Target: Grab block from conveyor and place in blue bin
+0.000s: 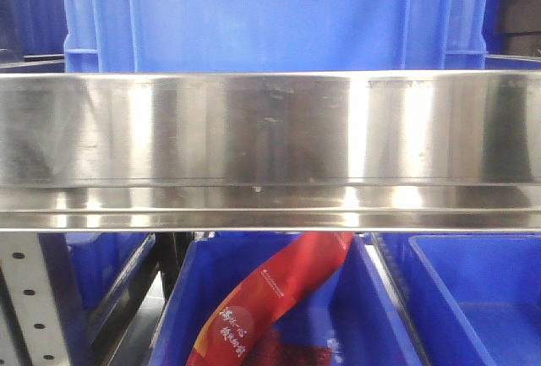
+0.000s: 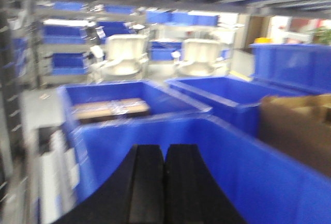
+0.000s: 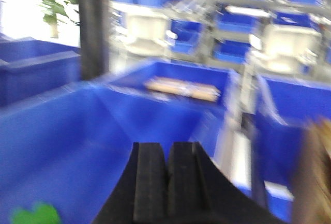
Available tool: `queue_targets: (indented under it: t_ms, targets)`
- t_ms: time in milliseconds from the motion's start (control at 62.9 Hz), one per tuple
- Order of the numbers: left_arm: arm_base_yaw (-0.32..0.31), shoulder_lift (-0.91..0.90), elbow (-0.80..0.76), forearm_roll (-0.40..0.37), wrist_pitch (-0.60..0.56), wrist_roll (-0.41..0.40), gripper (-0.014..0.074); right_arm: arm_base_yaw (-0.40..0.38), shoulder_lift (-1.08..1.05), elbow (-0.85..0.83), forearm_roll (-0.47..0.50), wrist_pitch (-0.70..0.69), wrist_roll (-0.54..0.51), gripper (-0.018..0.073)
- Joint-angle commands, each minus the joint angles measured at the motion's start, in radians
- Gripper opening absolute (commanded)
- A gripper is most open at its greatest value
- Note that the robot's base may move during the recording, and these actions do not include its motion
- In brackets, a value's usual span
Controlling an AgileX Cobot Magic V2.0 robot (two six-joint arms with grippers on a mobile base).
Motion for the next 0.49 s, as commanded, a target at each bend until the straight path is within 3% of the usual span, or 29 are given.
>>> queue_targets:
  t_ms: [0, 302, 477]
  targets:
    - [0.027, -0.057, 0.077, -0.012, 0.0, -0.002, -0.0111, -0.029, -0.055, 0.068, -0.005, 0.001, 0.005, -0.0167]
    - [0.123, -0.333, 0.47, -0.049, -0.057, -0.002, -0.0111, -0.053, -0.281, 0.393, -0.005, -0.002, 0.005, -0.0167]
    - [0.132, -0.531, 0.619, -0.052, -0.066, -0.002, -0.0111, -0.053, -0.443, 0.577, 0.103, 0.009, 0.021, -0.0167]
